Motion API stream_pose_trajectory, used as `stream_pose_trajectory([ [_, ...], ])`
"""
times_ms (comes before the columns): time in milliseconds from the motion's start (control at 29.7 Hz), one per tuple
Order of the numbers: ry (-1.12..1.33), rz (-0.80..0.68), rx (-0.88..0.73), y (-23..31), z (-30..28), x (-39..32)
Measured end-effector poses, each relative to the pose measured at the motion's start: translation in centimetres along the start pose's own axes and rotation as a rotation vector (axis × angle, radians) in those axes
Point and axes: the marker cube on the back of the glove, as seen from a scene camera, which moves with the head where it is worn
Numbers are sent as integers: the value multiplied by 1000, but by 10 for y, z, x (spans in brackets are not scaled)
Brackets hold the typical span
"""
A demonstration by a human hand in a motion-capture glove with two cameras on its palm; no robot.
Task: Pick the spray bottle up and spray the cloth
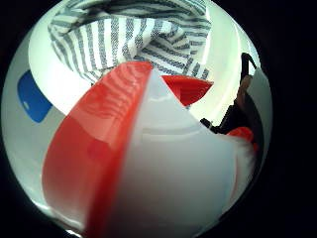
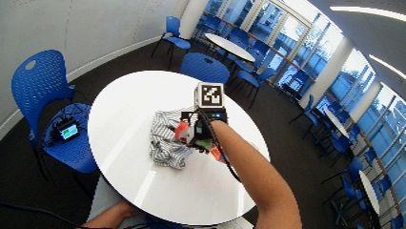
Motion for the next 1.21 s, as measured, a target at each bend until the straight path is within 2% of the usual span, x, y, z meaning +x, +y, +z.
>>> stream_pose_trajectory([
  [404,-25,-14,4,1,0,-1],
  [640,-111,-123,39,9,-10,-14],
  [875,-401,-351,218,41,-48,-21],
  [1077,-745,-584,358,66,-82,-43],
  [1212,-997,-688,502,78,-94,-61],
])
